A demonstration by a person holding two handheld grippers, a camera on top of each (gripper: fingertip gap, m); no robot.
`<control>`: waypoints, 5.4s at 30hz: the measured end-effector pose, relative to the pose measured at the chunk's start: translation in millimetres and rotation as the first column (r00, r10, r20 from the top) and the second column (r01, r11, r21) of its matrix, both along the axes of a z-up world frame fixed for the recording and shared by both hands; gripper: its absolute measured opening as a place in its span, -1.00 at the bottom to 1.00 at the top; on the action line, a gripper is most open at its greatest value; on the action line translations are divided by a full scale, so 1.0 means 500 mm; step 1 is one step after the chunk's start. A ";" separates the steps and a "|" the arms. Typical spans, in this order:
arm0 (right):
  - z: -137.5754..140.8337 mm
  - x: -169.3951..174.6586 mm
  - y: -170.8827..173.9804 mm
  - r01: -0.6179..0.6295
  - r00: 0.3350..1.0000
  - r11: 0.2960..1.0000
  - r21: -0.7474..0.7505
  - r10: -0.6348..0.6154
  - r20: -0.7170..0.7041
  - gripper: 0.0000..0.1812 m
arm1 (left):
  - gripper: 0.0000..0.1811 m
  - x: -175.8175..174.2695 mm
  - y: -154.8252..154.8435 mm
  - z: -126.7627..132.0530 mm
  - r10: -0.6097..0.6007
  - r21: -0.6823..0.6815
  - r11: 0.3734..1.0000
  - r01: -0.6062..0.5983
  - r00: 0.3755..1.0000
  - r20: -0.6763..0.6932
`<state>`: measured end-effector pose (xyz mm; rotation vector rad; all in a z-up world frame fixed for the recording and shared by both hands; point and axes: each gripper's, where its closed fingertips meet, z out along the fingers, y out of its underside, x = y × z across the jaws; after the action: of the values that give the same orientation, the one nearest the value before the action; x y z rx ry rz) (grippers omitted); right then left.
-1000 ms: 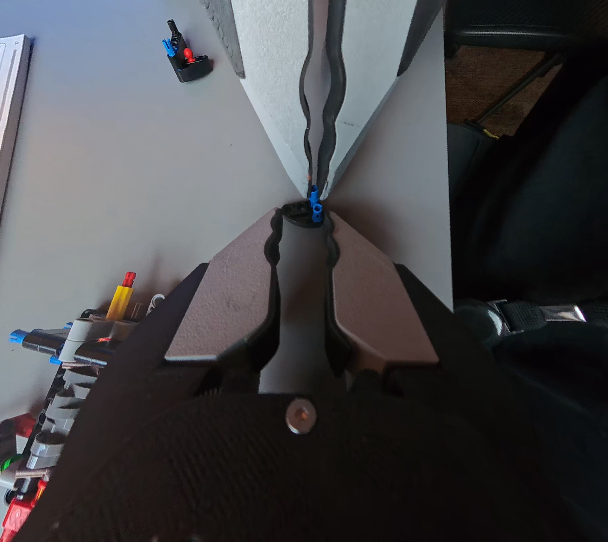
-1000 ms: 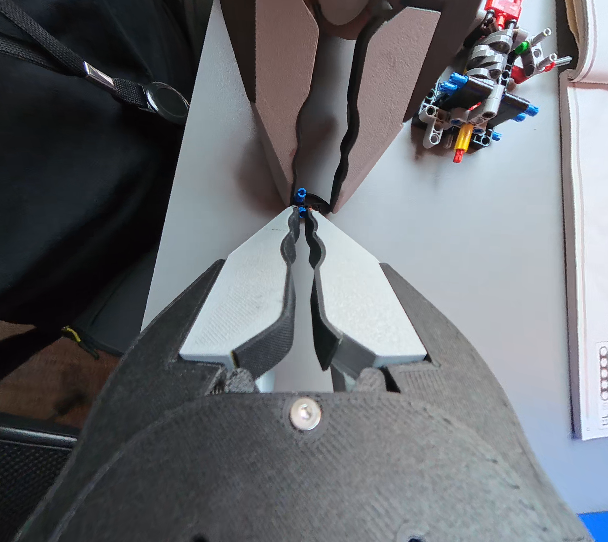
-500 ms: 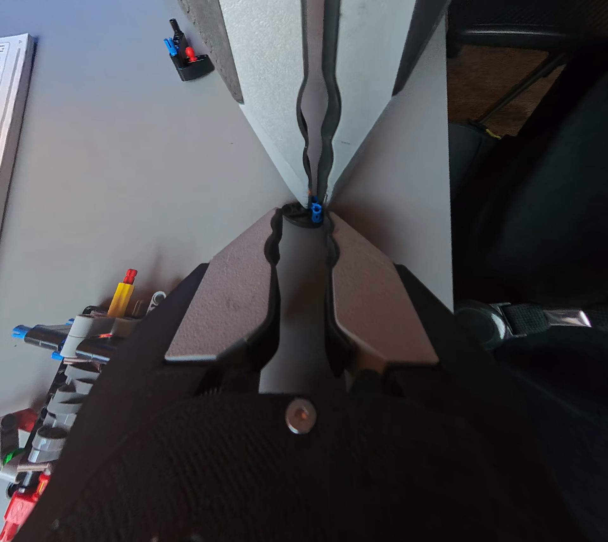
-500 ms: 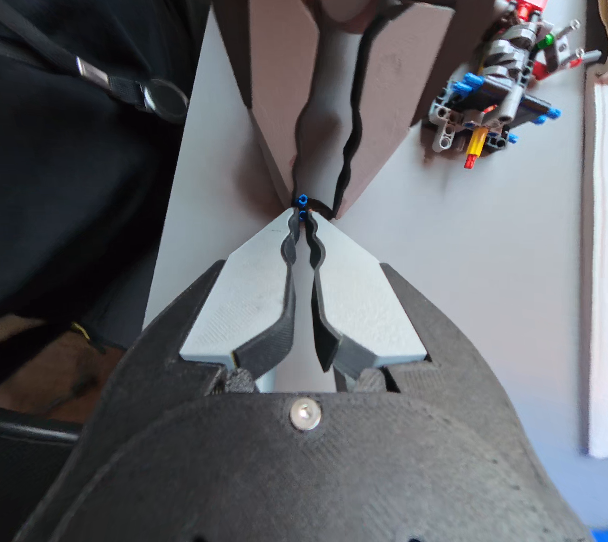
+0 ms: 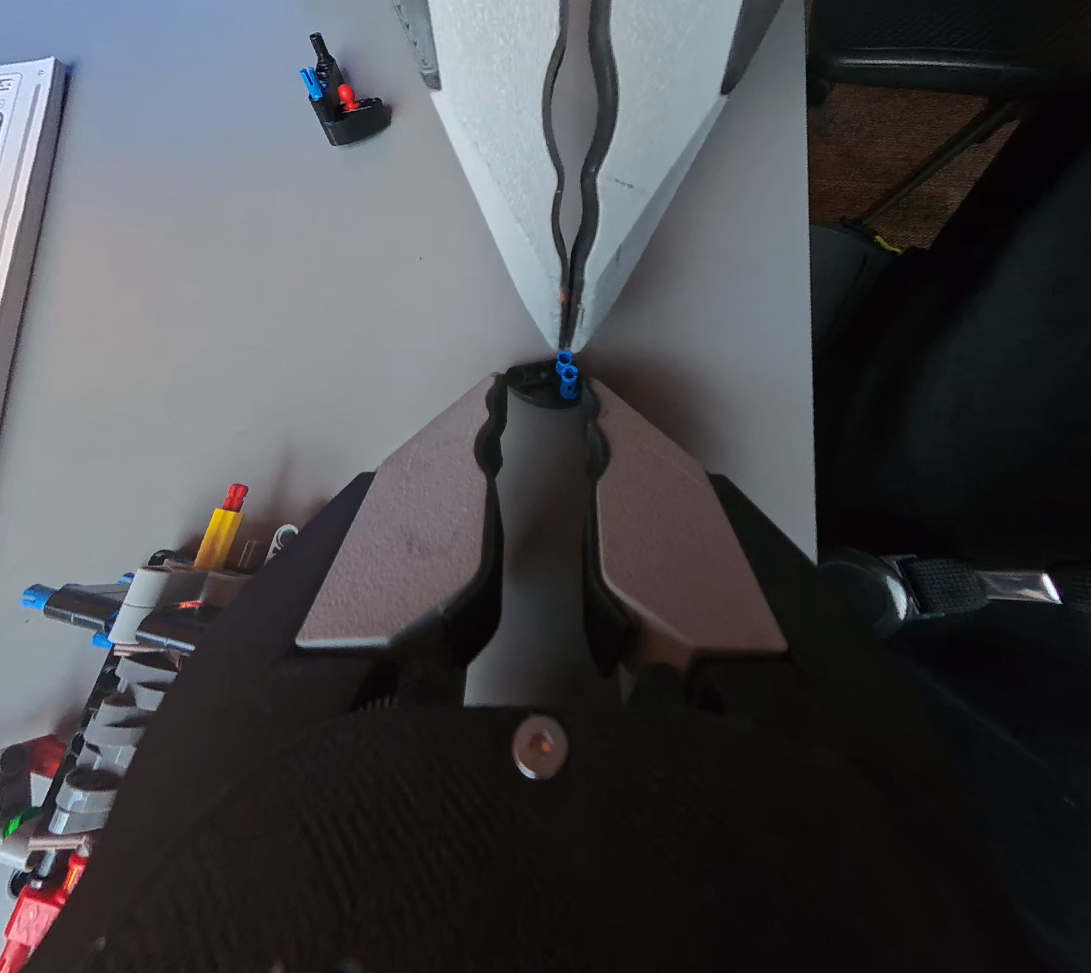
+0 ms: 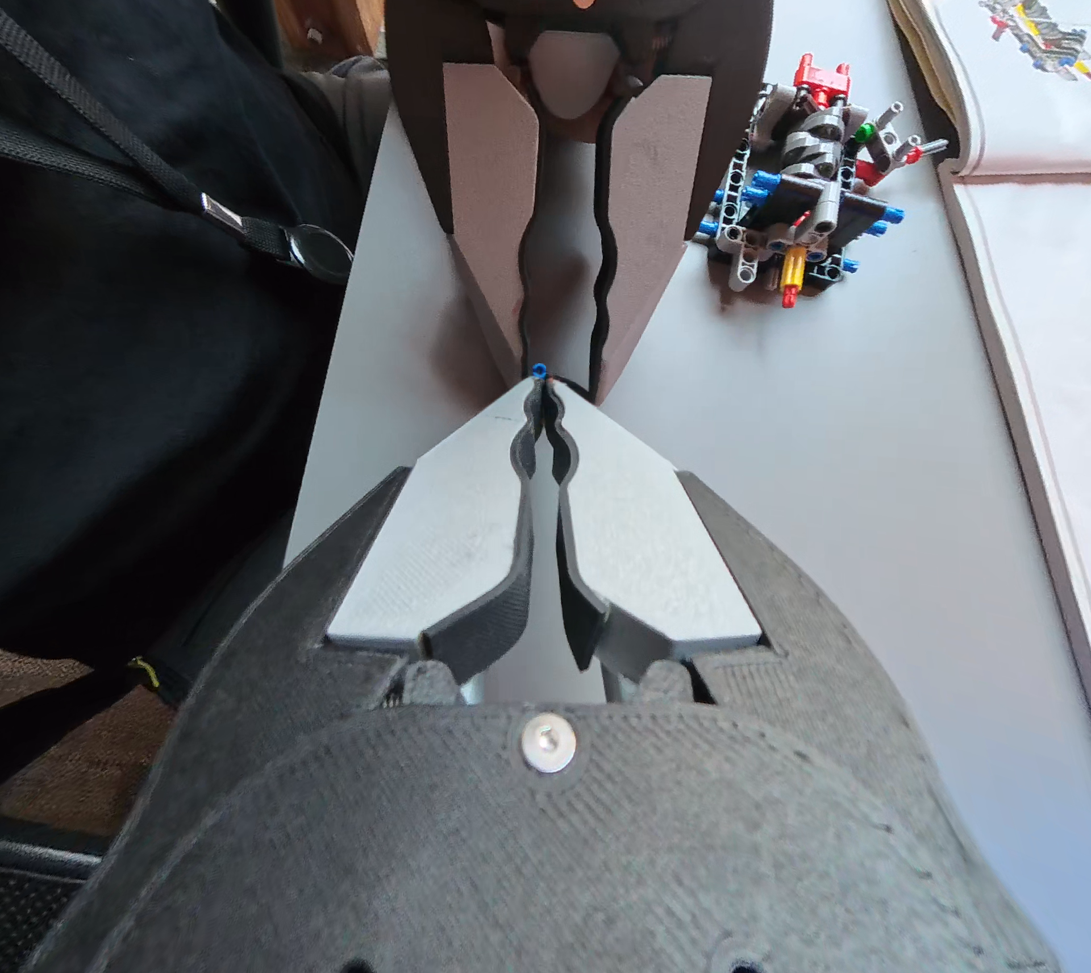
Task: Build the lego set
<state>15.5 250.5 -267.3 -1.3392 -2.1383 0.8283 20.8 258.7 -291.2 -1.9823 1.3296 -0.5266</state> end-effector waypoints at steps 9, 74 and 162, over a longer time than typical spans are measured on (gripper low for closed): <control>-0.019 0.000 0.002 0.015 1.000 0.999 0.042 -0.016 0.025 -1.00 | -0.75 -0.003 0.006 0.000 0.022 0.007 1.000 -0.022 1.000 -0.004; -0.014 -0.024 0.146 0.493 0.859 0.863 -0.113 -0.503 -0.097 -0.73 | -0.66 -0.113 -0.001 0.010 0.278 -0.085 0.958 -0.272 0.959 0.063; 0.071 -0.037 0.165 0.470 0.795 0.878 -0.092 -0.466 -0.388 -0.90 | -0.71 -0.105 -0.007 0.002 0.249 -0.098 0.965 -0.244 0.967 0.046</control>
<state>-2.7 332.9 -231.8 -1.4595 -1.4058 0.7948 -31.9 255.2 -290.2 -2.1530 1.0201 -0.5294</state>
